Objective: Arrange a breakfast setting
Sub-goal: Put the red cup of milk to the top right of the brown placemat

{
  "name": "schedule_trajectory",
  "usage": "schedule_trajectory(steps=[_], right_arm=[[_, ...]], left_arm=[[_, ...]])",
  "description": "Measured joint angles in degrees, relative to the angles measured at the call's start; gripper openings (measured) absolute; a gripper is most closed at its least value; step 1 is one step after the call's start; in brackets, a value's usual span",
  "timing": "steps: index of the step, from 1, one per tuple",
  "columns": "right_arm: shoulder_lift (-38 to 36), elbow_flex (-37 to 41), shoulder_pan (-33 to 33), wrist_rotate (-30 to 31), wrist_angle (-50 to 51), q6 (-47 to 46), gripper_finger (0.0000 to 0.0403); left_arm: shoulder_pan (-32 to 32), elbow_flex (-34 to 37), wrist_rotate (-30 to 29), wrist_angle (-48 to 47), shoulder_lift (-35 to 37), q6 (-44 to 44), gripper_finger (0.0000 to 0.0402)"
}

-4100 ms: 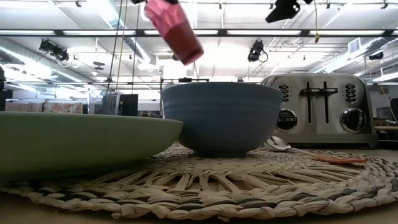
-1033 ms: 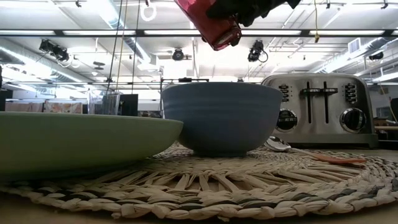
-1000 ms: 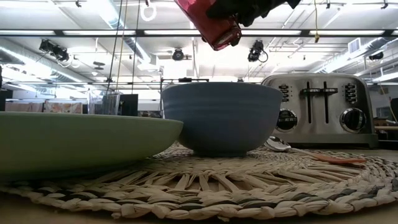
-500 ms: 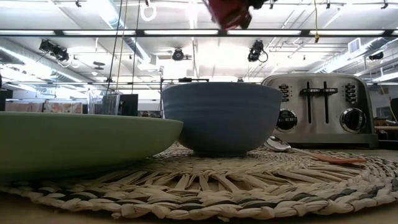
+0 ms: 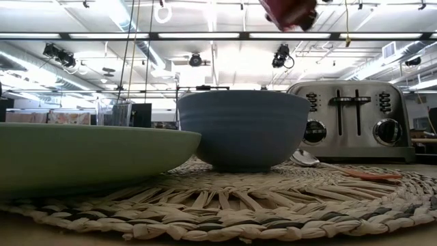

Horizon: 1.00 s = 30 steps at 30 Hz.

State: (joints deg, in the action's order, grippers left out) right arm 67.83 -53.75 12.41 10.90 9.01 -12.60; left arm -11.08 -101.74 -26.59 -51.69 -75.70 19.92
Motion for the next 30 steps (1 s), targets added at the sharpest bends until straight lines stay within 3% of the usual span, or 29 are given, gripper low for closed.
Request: schedule_trajectory(steps=[9,19,26,30], right_arm=[[-6.7,18.7,6.5,13.3,-10.5,-9.8,0.0334],[-11.2,37.8,7.1,17.5,-28.5,-13.4,0.0334],[-10.7,48.0,7.1,21.2,-43.8,-9.4,0.0334],[-8.8,52.7,6.9,23.3,-52.6,-5.6,0.0334]], left_arm=[[0.0,1.0,-0.2,0.6,-4.9,0.0,0.0211],[-0.1,26.7,0.8,28.7,-3.6,3.5,0.0211],[0.0,37.4,-0.2,42.2,-4.3,5.8,0.0211],[0.0,39.5,-1.8,44.0,-4.3,8.1,0.0211]])
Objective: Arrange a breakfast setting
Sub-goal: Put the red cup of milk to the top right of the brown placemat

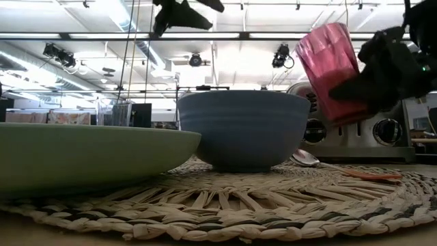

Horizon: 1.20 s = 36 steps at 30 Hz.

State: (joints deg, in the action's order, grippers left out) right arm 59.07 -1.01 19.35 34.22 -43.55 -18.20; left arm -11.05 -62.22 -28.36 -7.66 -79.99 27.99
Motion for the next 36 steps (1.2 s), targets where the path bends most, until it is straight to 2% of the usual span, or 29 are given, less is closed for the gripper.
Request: schedule_trajectory(steps=[5,9,14,20,26,30,33,36], right_arm=[[4.4,0.7,0.0,1.9,-5.8,4.8,0.0334],[9.9,0.7,0.3,3.2,-18.1,6.1,0.0334],[17.5,0.4,3.2,11.1,-31.5,6.0,0.0334],[27.1,-2.2,9.6,23.1,-33.4,0.2,0.0334],[38.8,-5.4,14.4,41.8,-33.8,-10.3,0.0334],[46.3,-9.2,14.5,44.2,-33.8,-10.1,0.0334],[51.1,-12.1,14.4,49.7,-33.8,-9.7,0.0334],[55.3,-14.2,13.4,53.8,-33.8,-13.1,0.0334]], left_arm=[[-0.1,2.1,-1.4,4.4,0.0,-0.1,0.0210],[0.0,2.6,-2.6,5.0,0.0,-1.2,0.0210],[-0.2,2.7,-3.4,5.5,0.0,-1.5,0.0210],[-1.5,2.7,-3.9,5.9,0.0,-1.6,0.0210],[-1.9,2.7,-4.4,5.6,0.0,-1.7,0.0210],[-2.0,2.7,-4.5,4.7,0.0,-3.0,0.0210],[-2.4,2.7,-4.4,4.7,0.0,-4.3,0.0210],[-3.1,2.7,-4.4,4.6,0.0,-5.0,0.0210]])
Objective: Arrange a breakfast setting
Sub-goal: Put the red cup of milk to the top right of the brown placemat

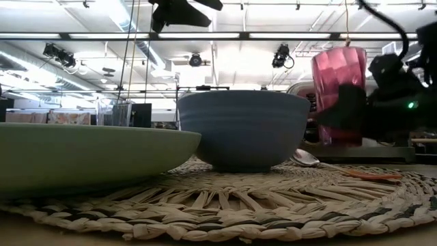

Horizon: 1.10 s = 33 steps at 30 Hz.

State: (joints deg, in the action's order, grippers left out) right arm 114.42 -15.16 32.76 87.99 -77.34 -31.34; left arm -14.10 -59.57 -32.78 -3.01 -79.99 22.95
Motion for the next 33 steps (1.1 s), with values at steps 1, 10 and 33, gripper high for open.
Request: schedule_trajectory(steps=[1,10,33], right_arm=[[1.4,-0.6,-0.4,0.9,0.1,-1.3,0.0334],[10.1,-5.9,-4.2,2.0,0.0,-4.8,0.0334],[12.9,-6.2,-7.1,-2.1,-0.3,-5.2,0.0352]], left_arm=[[-0.2,0.0,0.0,-0.1,0.0,-0.1,0.0210],[-1.9,0.0,0.1,-1.6,0.0,-0.2,0.0210],[-2.8,0.0,0.0,-2.9,0.0,0.1,0.0211]])
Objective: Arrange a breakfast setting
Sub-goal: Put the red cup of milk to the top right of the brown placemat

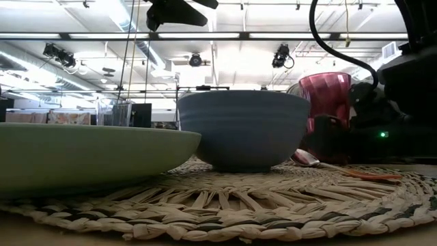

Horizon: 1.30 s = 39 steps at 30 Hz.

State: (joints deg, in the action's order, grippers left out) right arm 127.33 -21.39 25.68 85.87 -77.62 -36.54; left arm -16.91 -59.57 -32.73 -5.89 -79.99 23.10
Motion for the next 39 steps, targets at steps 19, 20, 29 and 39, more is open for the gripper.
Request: schedule_trajectory(steps=[19,20,29,39], right_arm=[[0.0,0.0,1.0,0.0,-6.9,10.6,0.0398],[0.0,0.0,1.2,0.3,-7.6,11.5,0.0398],[0.0,2.0,3.2,3.4,-11.8,12.3,0.0398],[0.0,2.3,4.8,1.3,-11.8,11.7,0.0398]], left_arm=[[-0.1,0.0,0.0,0.0,0.0,0.3,0.0211],[-0.1,0.0,0.0,0.0,0.0,0.3,0.0211],[-0.7,0.0,0.0,0.0,0.0,0.3,0.0211],[-0.7,0.0,0.0,0.0,0.0,0.3,0.0211]])
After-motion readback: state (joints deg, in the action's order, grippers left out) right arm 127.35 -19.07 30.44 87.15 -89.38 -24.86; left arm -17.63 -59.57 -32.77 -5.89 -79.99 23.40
